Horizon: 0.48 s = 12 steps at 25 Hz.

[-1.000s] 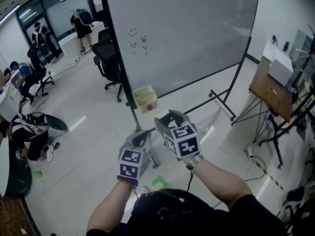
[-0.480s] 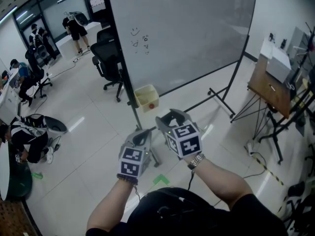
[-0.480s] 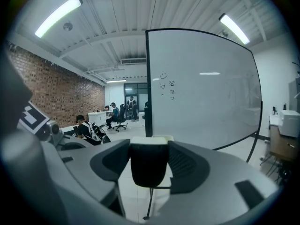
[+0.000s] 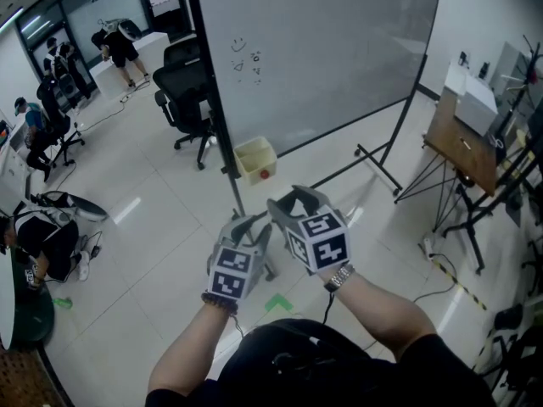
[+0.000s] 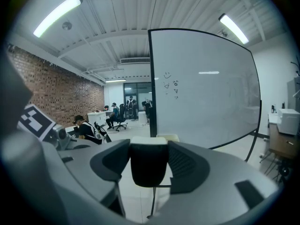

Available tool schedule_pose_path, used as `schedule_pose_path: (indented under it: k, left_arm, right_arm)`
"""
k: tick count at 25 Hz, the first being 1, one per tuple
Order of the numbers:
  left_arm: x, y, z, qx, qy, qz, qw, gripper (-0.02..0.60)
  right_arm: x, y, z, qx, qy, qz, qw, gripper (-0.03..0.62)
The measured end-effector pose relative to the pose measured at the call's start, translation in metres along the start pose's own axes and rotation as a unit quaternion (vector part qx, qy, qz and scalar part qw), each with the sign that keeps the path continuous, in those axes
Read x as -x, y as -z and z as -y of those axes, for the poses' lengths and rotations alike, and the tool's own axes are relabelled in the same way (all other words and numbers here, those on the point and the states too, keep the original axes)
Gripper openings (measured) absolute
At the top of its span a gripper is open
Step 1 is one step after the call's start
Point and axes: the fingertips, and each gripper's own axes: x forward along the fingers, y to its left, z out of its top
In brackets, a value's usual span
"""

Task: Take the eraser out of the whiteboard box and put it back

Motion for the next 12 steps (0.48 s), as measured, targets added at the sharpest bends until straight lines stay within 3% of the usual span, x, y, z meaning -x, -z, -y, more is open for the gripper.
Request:
schedule_pose_path:
  k: [12]
  left_arm:
    - [-0.008, 0.011, 0.011, -0.033, 0.027, -0.022, 0.9988, 0.208]
  right_arm:
    - [0.013, 0.000, -0.015, -0.007, -0.013, 0.001, 1.000, 0.281]
